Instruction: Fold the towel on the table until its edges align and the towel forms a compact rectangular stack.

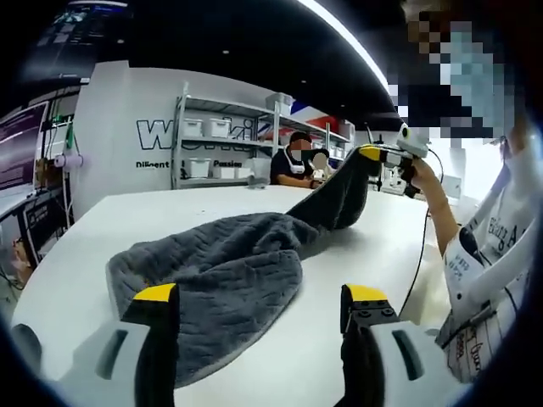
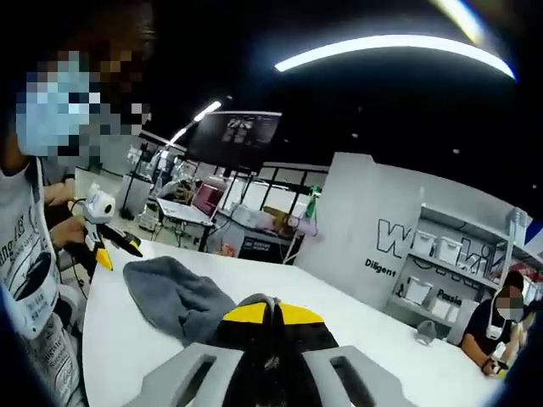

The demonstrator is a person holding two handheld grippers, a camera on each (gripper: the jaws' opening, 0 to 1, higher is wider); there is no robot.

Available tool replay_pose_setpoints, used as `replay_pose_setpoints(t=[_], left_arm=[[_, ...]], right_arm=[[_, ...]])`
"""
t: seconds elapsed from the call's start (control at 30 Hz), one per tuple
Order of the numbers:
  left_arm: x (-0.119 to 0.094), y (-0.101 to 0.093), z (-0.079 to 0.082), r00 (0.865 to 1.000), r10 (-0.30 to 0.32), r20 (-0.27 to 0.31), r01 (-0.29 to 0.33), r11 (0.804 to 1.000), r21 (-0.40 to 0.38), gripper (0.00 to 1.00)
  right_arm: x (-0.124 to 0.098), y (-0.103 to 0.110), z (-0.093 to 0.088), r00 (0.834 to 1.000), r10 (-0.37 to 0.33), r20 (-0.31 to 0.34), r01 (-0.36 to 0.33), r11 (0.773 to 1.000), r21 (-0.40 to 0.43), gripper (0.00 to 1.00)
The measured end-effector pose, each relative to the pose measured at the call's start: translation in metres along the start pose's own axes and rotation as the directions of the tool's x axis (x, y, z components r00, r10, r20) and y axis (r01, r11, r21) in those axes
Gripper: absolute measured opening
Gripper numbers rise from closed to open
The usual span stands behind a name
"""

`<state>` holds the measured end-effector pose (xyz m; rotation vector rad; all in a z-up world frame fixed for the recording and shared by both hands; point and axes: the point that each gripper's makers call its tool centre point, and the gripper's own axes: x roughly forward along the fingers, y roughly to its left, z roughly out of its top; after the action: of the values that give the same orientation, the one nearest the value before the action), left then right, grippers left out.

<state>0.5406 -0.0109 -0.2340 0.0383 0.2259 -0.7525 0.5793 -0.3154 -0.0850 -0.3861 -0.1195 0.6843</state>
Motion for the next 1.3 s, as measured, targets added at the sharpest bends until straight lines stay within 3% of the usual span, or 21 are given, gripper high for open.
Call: replay_pose_setpoints(t=[0.43,0.63,0.83,1.07,1.3], left_arm=[[0.008,0.000,-0.015,0.999,-0.013,-0.040,0.011,0.999,-0.051,0.81],[0.016,-0.010,-0.023,0.997,-0.053,-0.061,0.049,0.997,-0.058,0.81],[0.017,-0.012,-0.019,0.996,-0.063,-0.057,0.060,0.997,-0.045,0.81],[0.013,-0.008,-0.009,0.998,-0.051,-0.027,0.050,0.997,-0.052,0.81],[0.014,-0.010,-0.005,0.999,-0.049,-0.017,0.049,0.998,-0.042,0.81]], right_arm=[[-0.011,-0.008,0.019,0.997,-0.038,0.061,0.040,0.999,-0.019,0.03],[-0.006,-0.014,0.003,0.999,-0.037,0.039,0.037,0.999,0.019,0.03],[-0.003,-0.017,-0.005,0.999,-0.027,0.033,0.026,0.999,0.046,0.03],[-0.006,-0.050,-0.018,0.986,-0.163,-0.035,0.161,0.986,-0.052,0.03],[0.010,-0.087,-0.048,0.960,-0.243,-0.138,0.229,0.967,-0.109,0.03]])
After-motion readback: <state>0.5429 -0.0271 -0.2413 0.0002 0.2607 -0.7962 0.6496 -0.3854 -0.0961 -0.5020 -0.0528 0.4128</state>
